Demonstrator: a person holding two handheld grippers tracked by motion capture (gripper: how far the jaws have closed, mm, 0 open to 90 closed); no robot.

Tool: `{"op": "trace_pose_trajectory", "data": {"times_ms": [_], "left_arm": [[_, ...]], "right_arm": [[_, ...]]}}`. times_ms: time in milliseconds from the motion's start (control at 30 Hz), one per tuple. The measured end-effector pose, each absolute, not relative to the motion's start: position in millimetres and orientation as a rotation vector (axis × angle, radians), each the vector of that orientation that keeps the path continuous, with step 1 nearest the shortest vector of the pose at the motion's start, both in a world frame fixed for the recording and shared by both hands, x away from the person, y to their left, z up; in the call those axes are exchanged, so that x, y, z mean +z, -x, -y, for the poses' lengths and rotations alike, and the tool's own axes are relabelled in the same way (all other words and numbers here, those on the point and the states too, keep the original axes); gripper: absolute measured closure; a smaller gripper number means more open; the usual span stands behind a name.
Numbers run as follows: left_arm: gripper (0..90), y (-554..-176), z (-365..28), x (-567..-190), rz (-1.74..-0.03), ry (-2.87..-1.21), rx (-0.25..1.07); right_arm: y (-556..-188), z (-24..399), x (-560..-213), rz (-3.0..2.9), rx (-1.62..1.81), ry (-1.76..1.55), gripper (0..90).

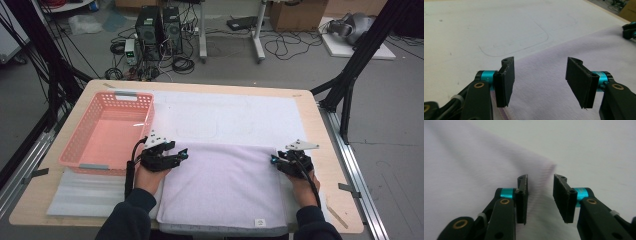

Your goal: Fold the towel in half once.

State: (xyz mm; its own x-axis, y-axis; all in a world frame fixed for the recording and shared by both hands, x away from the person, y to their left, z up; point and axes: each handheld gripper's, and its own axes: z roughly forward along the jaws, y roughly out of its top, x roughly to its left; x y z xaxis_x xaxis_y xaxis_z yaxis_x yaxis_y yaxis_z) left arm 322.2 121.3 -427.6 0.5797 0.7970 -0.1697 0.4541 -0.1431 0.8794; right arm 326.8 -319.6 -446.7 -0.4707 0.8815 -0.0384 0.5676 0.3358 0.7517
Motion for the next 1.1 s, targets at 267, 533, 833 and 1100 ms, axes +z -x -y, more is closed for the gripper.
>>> {"op": "trace_pose_trajectory", "data": {"times_ms": [267,533,833,1100], "left_arm": [[39.5,-348.5,-119.0,-441.1,-1.141,-1.851,0.483],[41.3,-353.0,-117.3,-449.7,-1.194,-1.909,0.499],[78.3,-347.2,-116.3,-449.6,-1.182,-1.937,0.43],[84.9,-354.9,-119.5,-444.0,-1.22,-1.808,0.478]], "right_arm": [[-343.5,335.6,-441.5,-2.171,1.164,-1.329,46.7],[-347.7,316.7,-447.1,-2.259,1.029,-1.291,51.7],[-339.8,308.4,-446.5,-2.275,1.076,-1.325,85.4],[-344.0,315.8,-441.6,-2.194,1.128,-1.207,86.5]]}}
